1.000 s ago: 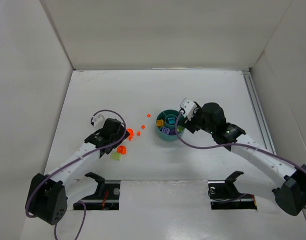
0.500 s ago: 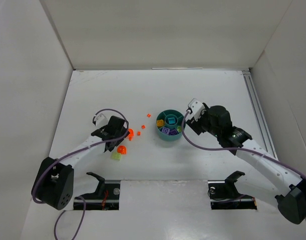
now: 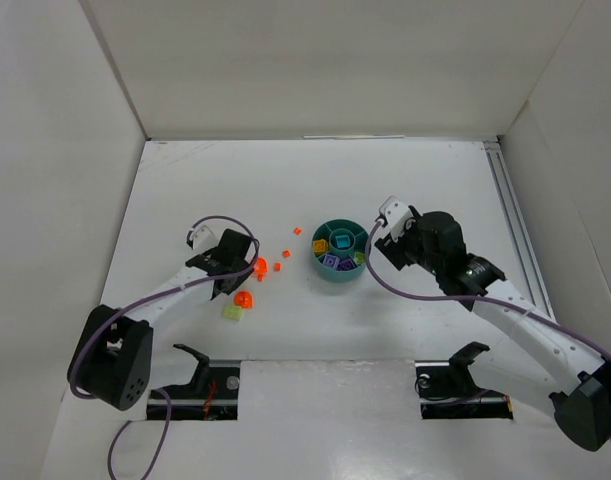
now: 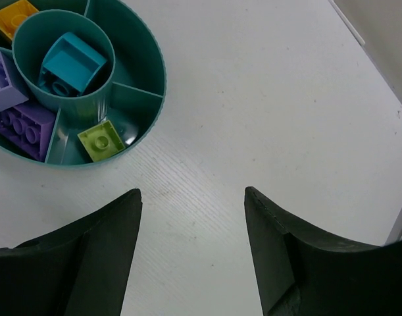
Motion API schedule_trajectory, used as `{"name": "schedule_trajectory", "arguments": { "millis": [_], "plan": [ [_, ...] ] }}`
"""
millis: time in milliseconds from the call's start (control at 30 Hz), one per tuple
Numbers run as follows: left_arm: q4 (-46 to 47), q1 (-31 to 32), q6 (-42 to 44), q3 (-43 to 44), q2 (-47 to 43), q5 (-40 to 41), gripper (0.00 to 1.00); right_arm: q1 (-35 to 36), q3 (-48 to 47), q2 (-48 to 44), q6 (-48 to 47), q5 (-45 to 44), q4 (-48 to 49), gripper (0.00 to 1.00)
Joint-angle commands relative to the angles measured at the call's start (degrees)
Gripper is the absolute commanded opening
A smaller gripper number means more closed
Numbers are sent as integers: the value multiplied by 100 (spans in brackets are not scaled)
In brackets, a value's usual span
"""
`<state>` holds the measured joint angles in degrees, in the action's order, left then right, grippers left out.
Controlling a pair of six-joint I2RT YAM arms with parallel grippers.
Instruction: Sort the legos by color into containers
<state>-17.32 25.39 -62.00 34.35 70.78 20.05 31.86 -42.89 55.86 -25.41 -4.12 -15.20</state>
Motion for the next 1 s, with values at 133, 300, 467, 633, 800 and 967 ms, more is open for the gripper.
{"name": "schedule_trajectory", "arguments": {
  "millis": [133,300,467,633,800,967],
  "plan": [
    [10,-25,-14,37,-284,78,29,-39,9,-57,106,-63,52,69],
    [62,106,406,317,-722,7,25,-39,61,-355,395,-491,52,70],
    [1071,642,1493,502,-1293,-308,25,-468,62,-409,1080,-1573,-508,79],
    [2012,1643,2498,941,-1296,-564,23,-1224,9,-462,1530,-1566,-879,91],
    [2444,2488,3325,1723,-332,-406,23,-1875,115,-462,1461,-908,-879,95],
    [2497,2997,4045,2767,663,-573,23,-2069,115,-400,1284,-616,-827,98]
  ]
}}
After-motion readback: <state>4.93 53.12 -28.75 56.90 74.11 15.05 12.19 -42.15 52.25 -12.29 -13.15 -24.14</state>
